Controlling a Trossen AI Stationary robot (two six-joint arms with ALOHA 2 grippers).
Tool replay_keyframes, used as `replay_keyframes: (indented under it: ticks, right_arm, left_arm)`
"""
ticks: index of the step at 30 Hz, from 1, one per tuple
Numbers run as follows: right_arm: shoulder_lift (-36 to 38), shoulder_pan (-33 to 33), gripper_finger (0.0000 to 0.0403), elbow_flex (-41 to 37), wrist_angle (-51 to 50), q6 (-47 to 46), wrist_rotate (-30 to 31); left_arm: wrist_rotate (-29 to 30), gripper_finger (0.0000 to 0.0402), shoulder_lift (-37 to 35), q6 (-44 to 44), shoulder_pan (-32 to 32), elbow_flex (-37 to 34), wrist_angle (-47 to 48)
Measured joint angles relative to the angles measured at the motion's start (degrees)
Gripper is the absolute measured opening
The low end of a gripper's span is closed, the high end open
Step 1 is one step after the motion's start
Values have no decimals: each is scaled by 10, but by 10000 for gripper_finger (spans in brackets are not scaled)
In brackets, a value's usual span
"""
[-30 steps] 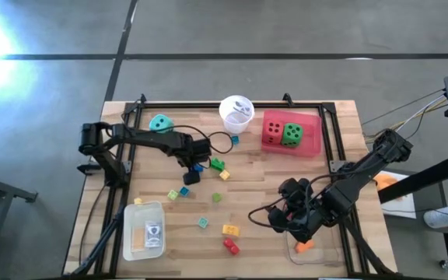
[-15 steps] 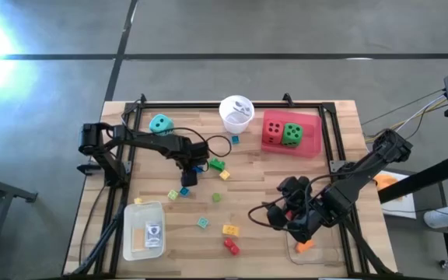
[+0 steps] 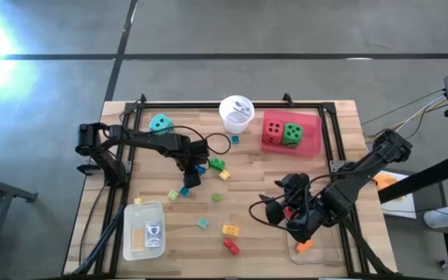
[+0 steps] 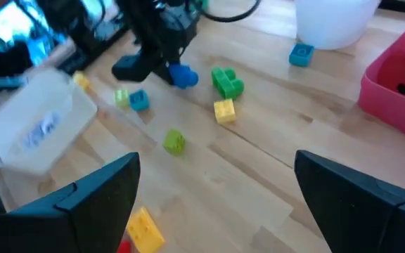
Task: Pick & Place Toys
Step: Put the blue game piece into the transparent bin
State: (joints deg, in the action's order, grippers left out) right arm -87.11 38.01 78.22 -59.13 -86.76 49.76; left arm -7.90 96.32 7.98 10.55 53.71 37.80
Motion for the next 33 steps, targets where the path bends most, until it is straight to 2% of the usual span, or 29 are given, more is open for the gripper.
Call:
replay_keyframes:
  ticks: [7, 11, 14, 17, 20, 26, 33]
  right_arm:
    - [0, -12, 370, 0, 23, -86, 63]
    - [0, -33, 370, 0, 91, -69, 110]
    - [0, -60, 370, 0, 165, -26, 120]
    - [0, -93, 370, 0, 265, 35, 119]
    - [1, -120, 370, 0, 379, 136, 115]
    - [5, -159, 370, 0, 571, 343, 65]
    - [5, -196, 370, 0, 592, 362, 5]
  left_arm:
    - [-48, 124, -108, 71, 0, 5, -10]
    - [-103, 124, -186, 123, 0, 8, -103]
    - [-139, 124, -234, 203, 0, 5, -225]
    - [-152, 124, -260, 259, -1, 5, -338]
    - [-154, 124, -270, 307, -1, 5, -410]
    - [-172, 124, -264, 336, -10, 17, -429]
    - [-174, 124, -259, 343, -34, 30, -456]
